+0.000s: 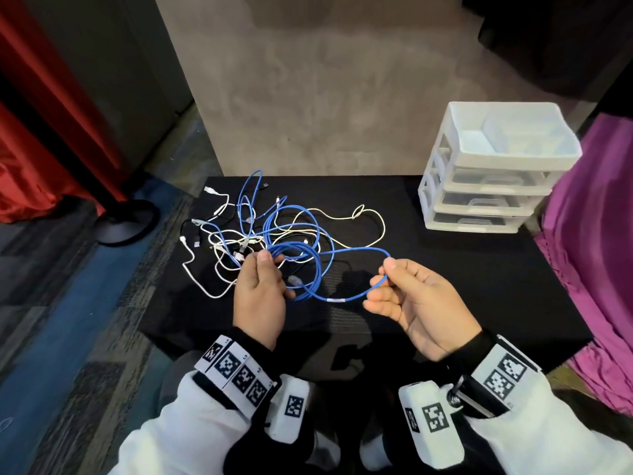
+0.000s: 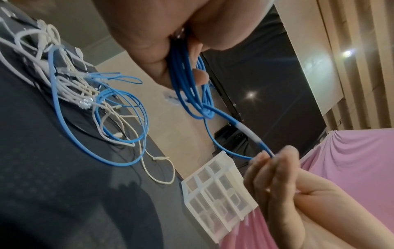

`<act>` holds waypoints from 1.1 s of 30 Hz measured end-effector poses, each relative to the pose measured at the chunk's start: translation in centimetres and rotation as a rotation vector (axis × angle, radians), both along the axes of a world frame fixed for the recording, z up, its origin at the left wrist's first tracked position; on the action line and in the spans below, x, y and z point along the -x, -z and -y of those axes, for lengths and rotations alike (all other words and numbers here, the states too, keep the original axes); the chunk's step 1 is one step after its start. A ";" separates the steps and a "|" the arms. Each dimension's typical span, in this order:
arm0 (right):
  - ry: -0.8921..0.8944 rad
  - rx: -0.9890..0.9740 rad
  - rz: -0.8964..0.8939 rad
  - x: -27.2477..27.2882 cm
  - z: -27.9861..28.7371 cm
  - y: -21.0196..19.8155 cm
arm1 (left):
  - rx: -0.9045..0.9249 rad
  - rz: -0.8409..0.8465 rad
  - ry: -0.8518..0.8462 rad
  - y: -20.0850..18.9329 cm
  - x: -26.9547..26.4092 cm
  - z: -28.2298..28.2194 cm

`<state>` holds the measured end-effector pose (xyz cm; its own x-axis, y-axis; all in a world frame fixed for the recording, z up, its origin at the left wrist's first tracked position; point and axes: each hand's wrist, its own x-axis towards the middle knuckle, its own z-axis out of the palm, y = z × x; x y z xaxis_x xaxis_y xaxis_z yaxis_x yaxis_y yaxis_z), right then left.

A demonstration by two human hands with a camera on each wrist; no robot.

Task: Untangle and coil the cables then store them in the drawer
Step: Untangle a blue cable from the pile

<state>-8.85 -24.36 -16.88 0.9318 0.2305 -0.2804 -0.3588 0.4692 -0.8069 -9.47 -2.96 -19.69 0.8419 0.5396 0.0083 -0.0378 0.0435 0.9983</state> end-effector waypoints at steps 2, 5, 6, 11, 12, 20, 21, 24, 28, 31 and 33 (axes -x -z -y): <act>-0.021 -0.025 -0.003 0.5 -0.7 0.0 | 0.054 0.010 0.004 -0.2 0.1 0.9; -0.068 -0.026 0.030 1.3 -2.0 0.3 | 0.145 0.021 0.011 -0.7 0.0 2.0; -0.075 -0.030 0.049 1.5 -2.5 0.5 | 0.183 0.029 0.015 -0.8 -0.1 2.3; -0.048 0.225 0.214 1.9 -3.9 1.7 | 0.317 0.065 0.076 -1.5 -0.2 3.3; -0.044 0.311 0.263 1.9 -4.0 1.9 | 0.323 0.076 0.084 -1.7 -0.1 3.5; -0.195 0.586 0.459 0.6 -2.1 2.9 | 0.275 0.049 0.056 -2.5 -0.4 1.8; -0.105 0.646 0.504 0.2 -1.5 3.0 | 0.253 0.057 0.088 -2.7 -0.3 1.3; 0.124 0.834 0.646 -1.1 0.5 2.7 | 0.142 0.054 0.236 -3.1 0.4 0.3; -0.106 1.123 0.920 -2.4 1.4 2.6 | 0.116 -0.007 0.525 -3.1 1.3 0.5; -0.457 1.081 0.779 -2.3 0.8 2.9 | 0.109 -0.012 0.706 -2.7 1.8 1.3; -0.534 1.013 0.666 -2.1 0.2 3.2 | 0.014 -0.014 0.694 -2.4 1.9 1.7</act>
